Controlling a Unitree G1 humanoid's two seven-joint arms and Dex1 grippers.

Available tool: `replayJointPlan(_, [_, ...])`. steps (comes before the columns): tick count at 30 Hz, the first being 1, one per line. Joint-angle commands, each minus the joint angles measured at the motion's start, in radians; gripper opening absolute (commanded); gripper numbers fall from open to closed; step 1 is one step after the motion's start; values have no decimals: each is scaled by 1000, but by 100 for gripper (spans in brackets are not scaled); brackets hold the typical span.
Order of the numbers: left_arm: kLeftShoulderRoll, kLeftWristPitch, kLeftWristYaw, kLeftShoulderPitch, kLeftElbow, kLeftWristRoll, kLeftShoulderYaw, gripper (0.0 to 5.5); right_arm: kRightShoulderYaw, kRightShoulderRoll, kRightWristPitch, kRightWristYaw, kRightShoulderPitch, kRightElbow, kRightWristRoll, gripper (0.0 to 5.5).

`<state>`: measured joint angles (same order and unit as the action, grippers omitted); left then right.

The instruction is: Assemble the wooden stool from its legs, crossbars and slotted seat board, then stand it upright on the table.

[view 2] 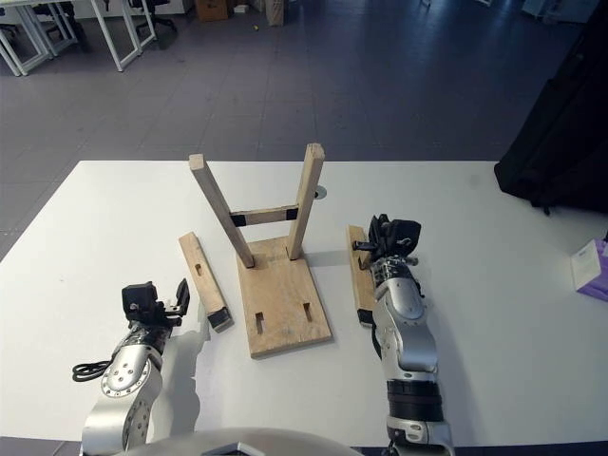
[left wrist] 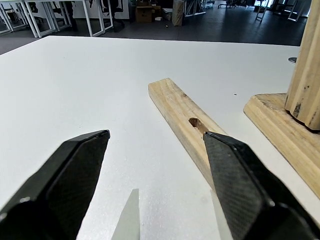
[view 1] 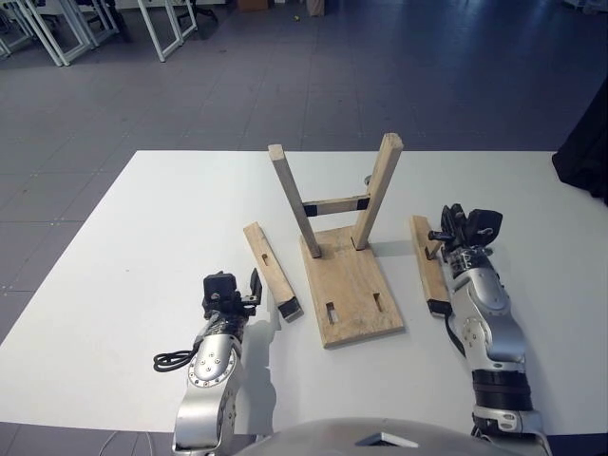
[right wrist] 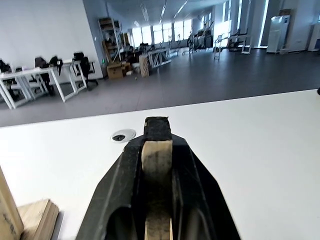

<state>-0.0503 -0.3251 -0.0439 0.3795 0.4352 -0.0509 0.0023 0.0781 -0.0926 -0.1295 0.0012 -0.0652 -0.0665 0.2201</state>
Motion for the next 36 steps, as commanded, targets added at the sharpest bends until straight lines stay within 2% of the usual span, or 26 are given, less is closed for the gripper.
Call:
replayJointPlan(1, [-23, -23, 26, -11, -8, 4, 9, 346, -8, 25, -28, -10, 148, 153, -42, 39])
replayJointPlan(6, [-28, -31, 35, -21, -15, 10, 5, 346, -28, 17, -12, 1, 129, 147, -79, 39])
replayJointPlan(15, [-21, -21, 49, -20, -24, 7, 0, 346, 3, -30, -91, -9, -63, -33, -106, 39])
replayJointPlan(16, [-19, -21, 48, -18, -23, 7, 0, 346, 5, -29, -100, -1, -65, -34, -100, 75])
replayJointPlan(22, [-14, -20, 42, -14, -24, 11, 0, 346, 25, -26, -174, 12, -77, -106, -69, 183])
replayJointPlan(25, [-14, -19, 43, -10, -21, 13, -4, 346, 39, -50, -274, -16, -189, -194, -75, 240])
replayJointPlan(27, [-11, -19, 39, -6, -19, 15, -6, 346, 63, -73, -342, -30, -301, -215, -68, 245])
replayJointPlan(31, [-5, -17, 34, -8, -23, 17, -9, 346, 129, -133, -377, -33, -531, -62, -57, 245])
replayJointPlan(36, [3, -13, 33, -17, -32, 22, -8, 346, 148, -139, -373, -11, -452, 255, -70, 245])
